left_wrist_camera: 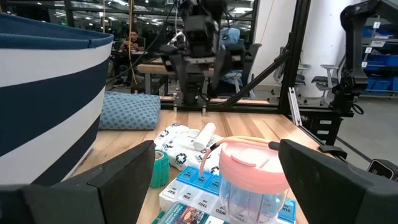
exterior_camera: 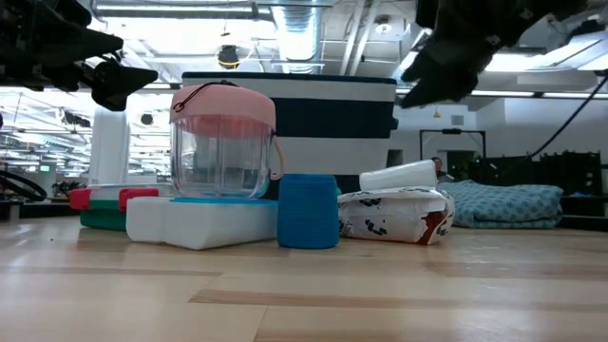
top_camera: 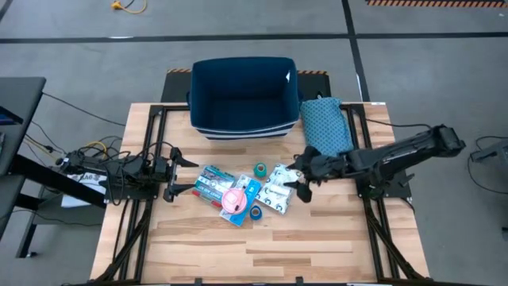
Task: Pack medical supplies into shirt
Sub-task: Put the rolled gauze bag into the blue patterned shirt
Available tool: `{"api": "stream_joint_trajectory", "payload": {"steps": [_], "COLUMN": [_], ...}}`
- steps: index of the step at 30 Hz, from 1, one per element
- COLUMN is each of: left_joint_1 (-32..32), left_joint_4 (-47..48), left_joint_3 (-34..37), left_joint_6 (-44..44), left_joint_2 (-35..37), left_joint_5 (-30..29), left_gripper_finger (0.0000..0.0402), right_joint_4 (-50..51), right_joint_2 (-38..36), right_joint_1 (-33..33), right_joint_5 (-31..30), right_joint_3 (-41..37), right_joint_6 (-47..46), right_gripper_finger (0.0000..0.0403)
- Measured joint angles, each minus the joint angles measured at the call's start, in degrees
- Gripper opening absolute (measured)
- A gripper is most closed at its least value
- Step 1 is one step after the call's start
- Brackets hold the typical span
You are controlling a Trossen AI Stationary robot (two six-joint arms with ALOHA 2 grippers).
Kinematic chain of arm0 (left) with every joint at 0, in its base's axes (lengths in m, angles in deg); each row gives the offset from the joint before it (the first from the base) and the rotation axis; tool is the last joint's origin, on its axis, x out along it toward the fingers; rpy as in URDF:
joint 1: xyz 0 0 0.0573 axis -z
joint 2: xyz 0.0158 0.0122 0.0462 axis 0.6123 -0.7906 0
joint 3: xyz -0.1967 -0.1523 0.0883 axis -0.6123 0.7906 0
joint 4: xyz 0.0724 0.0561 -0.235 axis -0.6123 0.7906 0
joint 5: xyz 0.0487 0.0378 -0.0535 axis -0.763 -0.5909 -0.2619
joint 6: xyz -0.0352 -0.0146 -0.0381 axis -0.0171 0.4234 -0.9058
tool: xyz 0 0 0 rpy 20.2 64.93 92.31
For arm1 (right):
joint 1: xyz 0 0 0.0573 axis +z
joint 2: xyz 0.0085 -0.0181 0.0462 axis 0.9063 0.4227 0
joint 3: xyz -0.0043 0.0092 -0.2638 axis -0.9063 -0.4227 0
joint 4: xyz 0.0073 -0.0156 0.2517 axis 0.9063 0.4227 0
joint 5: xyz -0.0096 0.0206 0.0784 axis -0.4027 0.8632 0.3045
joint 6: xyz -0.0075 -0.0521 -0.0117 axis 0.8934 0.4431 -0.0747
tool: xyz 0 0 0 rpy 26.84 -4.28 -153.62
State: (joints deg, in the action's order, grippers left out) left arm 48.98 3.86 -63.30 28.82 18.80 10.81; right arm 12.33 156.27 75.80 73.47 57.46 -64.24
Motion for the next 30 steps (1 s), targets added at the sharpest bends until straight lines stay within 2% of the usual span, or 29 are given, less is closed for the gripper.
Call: {"api": "stream_joint_trajectory", "payload": {"steps": [12, 30], "left_joint_1": [0.0, 0.0], "left_joint_4": [0.0, 0.0], "left_joint_3": [0.0, 0.0], "left_joint_6": [0.0, 0.0], "left_joint_2": [0.0, 0.0], "left_joint_5": [0.0, 0.0], "left_gripper_finger": [0.0334, 0.0334], "right_joint_4": [-8.0, -8.3], "right_joint_2": [12.6, 18.1], "right_joint_1": [0.8, 2.6], "right_joint_5": [-1.6, 0.1], "right_joint_3": [0.0, -0.1], "right_joint_6": [0.9, 1.0], "right_gripper_finger": [0.0302, 0.0302]}}
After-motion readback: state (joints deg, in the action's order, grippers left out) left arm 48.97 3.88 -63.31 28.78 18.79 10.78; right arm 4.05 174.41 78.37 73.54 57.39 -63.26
